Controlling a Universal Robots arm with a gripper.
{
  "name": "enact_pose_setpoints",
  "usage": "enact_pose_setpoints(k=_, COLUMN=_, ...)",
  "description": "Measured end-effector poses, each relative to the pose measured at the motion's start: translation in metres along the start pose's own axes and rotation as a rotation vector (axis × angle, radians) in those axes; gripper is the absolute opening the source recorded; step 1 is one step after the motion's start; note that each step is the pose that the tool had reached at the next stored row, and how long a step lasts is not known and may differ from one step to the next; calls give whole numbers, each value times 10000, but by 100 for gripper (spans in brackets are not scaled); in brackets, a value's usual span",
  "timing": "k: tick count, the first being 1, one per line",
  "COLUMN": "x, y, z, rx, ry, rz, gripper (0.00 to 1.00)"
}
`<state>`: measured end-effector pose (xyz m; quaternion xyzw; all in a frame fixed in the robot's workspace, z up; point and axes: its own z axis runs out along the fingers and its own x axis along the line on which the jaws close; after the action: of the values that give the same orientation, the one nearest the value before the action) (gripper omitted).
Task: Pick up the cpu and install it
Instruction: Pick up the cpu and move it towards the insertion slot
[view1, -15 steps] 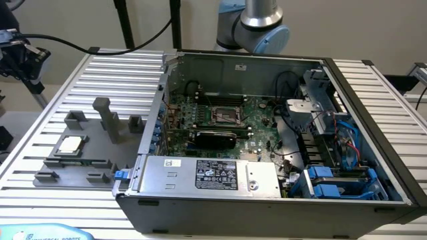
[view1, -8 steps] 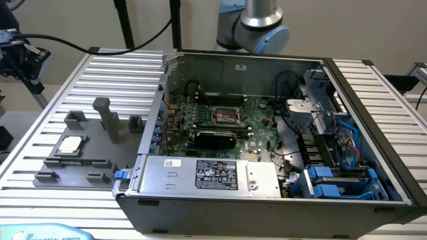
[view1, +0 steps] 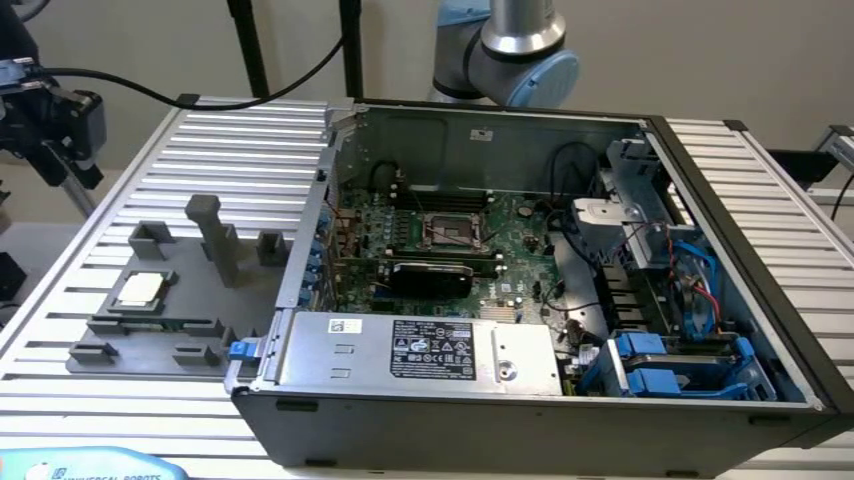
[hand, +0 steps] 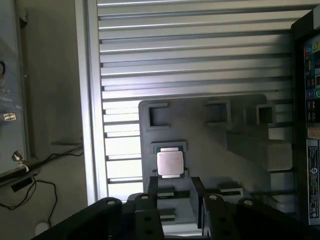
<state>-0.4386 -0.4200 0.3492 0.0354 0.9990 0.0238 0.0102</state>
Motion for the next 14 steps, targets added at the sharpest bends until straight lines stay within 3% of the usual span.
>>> enact_pose_setpoints(k=8, x=1, y=-2, z=28, rx=0, ry=7, rz=1, gripper=71)
enact_pose_setpoints(k=14, x=-16, y=-15, z=137, rx=4, ry=43, rz=1, gripper=71)
